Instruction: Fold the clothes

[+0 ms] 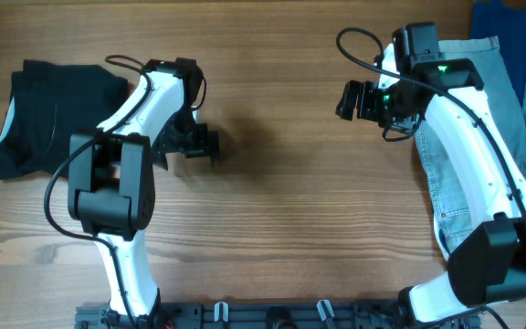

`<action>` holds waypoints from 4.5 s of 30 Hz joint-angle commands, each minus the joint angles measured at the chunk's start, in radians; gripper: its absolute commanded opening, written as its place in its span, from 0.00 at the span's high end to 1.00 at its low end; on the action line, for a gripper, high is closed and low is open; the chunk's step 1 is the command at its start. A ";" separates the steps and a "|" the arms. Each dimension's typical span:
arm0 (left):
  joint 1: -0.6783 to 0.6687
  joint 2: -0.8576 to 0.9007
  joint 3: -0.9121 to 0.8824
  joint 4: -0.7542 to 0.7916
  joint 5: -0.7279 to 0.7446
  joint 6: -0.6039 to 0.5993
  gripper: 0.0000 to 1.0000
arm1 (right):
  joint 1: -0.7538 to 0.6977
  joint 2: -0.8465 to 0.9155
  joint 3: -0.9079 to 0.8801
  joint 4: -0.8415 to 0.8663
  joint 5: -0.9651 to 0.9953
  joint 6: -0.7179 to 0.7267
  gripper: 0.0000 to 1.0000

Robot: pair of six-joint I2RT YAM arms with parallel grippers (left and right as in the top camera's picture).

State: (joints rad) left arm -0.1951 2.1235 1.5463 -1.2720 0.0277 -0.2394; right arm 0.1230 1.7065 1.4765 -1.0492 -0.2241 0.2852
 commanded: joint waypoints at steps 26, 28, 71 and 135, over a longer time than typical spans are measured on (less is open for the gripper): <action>-0.024 -1.301 -0.497 0.330 -0.056 -0.035 0.00 | 0.001 -1.031 -0.570 0.178 0.183 -0.050 0.00; -0.024 -1.363 -0.518 0.303 -0.086 -0.037 0.00 | 0.001 -1.078 -0.570 0.156 0.202 -0.050 0.00; -0.025 -1.409 -0.518 0.280 -0.090 -0.037 0.00 | -0.039 -1.704 -1.440 1.148 0.174 -0.350 0.00; 0.244 -2.121 -1.541 1.197 -0.006 -0.057 0.00 | -0.039 -1.703 -1.471 1.051 0.168 -0.305 0.00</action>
State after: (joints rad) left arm 0.0418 0.0116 0.0326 -0.0841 -0.0017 -0.2905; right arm 0.0887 0.0128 0.0059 -0.0006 -0.0444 -0.0208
